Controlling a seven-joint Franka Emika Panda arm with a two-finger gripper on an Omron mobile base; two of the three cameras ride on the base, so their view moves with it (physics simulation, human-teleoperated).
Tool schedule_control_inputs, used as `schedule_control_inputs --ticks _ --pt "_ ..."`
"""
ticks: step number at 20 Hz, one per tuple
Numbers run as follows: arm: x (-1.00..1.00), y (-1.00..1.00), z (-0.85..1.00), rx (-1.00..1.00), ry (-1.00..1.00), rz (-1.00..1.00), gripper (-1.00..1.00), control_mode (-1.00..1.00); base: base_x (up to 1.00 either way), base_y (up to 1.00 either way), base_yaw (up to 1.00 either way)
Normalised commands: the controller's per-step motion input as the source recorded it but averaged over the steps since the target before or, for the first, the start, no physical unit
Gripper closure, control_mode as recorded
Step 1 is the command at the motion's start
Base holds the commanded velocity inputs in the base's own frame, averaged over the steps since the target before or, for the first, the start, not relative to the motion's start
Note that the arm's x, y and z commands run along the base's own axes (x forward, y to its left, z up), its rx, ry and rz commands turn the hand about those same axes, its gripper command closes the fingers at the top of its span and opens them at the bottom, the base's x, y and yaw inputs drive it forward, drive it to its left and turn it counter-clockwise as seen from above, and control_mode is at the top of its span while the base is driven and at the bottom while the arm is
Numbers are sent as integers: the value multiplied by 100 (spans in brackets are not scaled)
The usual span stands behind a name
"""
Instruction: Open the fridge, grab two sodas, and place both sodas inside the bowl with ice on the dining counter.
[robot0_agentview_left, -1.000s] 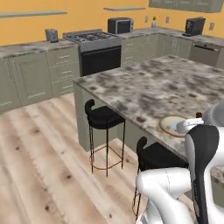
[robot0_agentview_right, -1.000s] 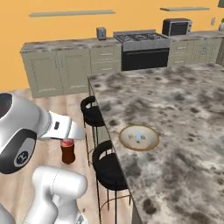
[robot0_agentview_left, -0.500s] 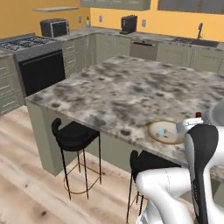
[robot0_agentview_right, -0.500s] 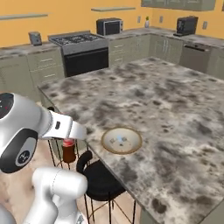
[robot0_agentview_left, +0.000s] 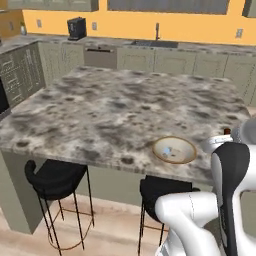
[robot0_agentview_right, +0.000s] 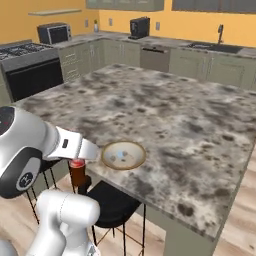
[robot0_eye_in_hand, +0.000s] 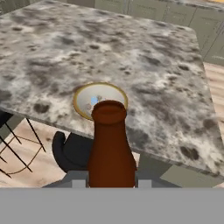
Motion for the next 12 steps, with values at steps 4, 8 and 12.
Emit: schedule_control_inputs --ticks 4,8,12 --pt "0 0 0 0 0 0 100 100 88 16 -50" --pt "0 0 0 0 0 0 100 100 98 13 -44" --pt "0 0 0 0 0 0 100 100 100 5 -36"
